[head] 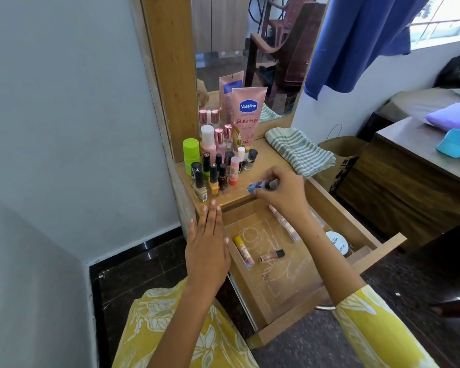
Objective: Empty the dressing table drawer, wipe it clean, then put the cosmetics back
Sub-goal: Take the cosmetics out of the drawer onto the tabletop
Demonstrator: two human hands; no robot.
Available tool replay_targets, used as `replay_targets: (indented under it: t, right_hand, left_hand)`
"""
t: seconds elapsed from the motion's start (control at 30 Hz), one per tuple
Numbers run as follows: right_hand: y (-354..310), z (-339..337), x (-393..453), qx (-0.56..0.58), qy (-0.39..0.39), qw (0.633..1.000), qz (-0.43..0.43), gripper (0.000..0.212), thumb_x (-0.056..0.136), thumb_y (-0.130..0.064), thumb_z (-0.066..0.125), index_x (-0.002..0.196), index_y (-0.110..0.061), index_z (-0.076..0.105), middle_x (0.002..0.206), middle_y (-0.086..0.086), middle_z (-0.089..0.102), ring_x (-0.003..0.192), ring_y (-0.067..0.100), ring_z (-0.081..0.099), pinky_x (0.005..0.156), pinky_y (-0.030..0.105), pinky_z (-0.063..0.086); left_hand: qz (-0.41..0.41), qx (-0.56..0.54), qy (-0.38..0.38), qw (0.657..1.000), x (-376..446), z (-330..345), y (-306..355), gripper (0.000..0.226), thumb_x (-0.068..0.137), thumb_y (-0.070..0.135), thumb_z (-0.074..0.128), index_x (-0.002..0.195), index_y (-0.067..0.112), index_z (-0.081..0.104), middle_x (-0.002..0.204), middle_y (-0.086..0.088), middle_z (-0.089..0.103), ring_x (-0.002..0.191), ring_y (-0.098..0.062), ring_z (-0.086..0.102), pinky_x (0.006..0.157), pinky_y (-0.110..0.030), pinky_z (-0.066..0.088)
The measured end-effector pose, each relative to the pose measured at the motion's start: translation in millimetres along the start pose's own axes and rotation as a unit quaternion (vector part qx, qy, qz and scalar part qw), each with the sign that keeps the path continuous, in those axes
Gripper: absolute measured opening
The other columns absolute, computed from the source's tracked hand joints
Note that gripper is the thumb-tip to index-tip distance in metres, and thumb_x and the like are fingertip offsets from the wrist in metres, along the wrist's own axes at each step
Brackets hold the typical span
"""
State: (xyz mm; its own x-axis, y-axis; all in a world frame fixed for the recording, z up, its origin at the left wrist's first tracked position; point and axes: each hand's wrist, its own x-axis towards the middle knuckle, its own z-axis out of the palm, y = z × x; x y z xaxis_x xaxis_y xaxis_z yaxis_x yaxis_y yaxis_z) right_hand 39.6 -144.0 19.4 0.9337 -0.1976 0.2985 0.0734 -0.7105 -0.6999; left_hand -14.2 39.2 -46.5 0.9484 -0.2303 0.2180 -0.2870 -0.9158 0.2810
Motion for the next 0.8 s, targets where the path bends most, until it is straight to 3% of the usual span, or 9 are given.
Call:
replay_targets:
  t: [0.13, 0.23, 0.43, 0.57, 0.67, 0.73, 0.8]
  right_hand:
    - [-6, 14, 16, 0.055, 0.008, 0.998, 0.033, 0.033, 0.064, 0.002, 0.076, 0.090, -0.008, 0.059, 0.076, -0.003, 0.059, 0.061, 0.007, 0.054, 0.064, 0.027, 0.051]
    - [-7, 28, 23, 0.054, 0.032, 0.998, 0.027, 0.028, 0.068, 0.004, 0.072, 0.089, -0.010, 0.059, 0.078, -0.007, 0.057, 0.065, 0.007, 0.055, 0.066, 0.029, 0.052]
    - [-6, 43, 26, 0.058, 0.098, 0.992, 0.046, 0.030, 0.076, 0.002, 0.069, 0.105, -0.007, 0.064, 0.092, -0.001, 0.064, 0.078, 0.007, 0.056, 0.075, 0.025, 0.049]
    - [-2, 43, 28, 0.051, 0.108, 0.991, 0.061, 0.020, 0.079, -0.007, 0.071, 0.099, -0.007, 0.068, 0.095, 0.004, 0.067, 0.076, 0.008, 0.053, 0.062, 0.011, 0.035]
    - [0, 43, 28, 0.039, 0.095, 0.993, 0.050, 0.020, 0.078, -0.006, 0.072, 0.098, -0.008, 0.070, 0.095, 0.003, 0.067, 0.077, 0.008, 0.052, 0.063, -0.001, 0.033]
    - [-4, 41, 30, 0.038, 0.073, 0.996, 0.045, 0.020, 0.079, -0.005, 0.069, 0.098, -0.010, 0.071, 0.092, 0.000, 0.067, 0.076, 0.009, 0.054, 0.066, 0.004, 0.038]
    - [-7, 38, 33, 0.024, 0.043, 0.998, 0.039, 0.015, 0.080, -0.002, 0.067, 0.093, -0.009, 0.070, 0.083, -0.002, 0.064, 0.073, 0.011, 0.055, 0.067, 0.022, 0.042]
  left_hand:
    - [0.001, -0.001, 0.015, 1.000, 0, 3, 0, 0.064, 0.096, 0.024, 0.042, 0.149, 0.011, 0.010, 0.157, -0.003, 0.002, 0.144, -0.019, 0.001, 0.114, -0.038, -0.001]
    - [0.013, -0.001, 0.011, 1.000, 0, 6, -2, 0.062, 0.099, 0.025, 0.034, 0.149, 0.013, 0.001, 0.156, 0.000, -0.009, 0.143, -0.017, -0.009, 0.113, -0.036, -0.009]
    - [0.008, 0.001, 0.010, 1.000, 1, 8, -3, 0.063, 0.098, 0.025, 0.039, 0.149, 0.012, 0.005, 0.157, -0.001, -0.005, 0.144, -0.018, -0.005, 0.113, -0.037, -0.006]
    - [0.006, 0.017, 0.019, 1.000, 2, 11, -3, 0.066, 0.089, 0.021, 0.056, 0.146, 0.008, 0.025, 0.155, -0.006, 0.017, 0.142, -0.023, 0.016, 0.111, -0.041, 0.010]
    - [0.007, 0.018, 0.016, 1.000, 1, 12, -3, 0.067, 0.090, 0.021, 0.055, 0.147, 0.008, 0.023, 0.155, -0.005, 0.015, 0.143, -0.021, 0.013, 0.112, -0.040, 0.009]
    - [0.005, 0.026, 0.016, 1.000, 2, 12, -3, 0.068, 0.089, 0.022, 0.055, 0.147, 0.008, 0.023, 0.155, -0.005, 0.014, 0.142, -0.021, 0.012, 0.112, -0.040, 0.009]
    - [0.005, 0.034, 0.017, 0.999, 1, 12, -3, 0.068, 0.087, 0.022, 0.059, 0.146, 0.007, 0.028, 0.154, -0.007, 0.020, 0.142, -0.022, 0.017, 0.111, -0.042, 0.011]
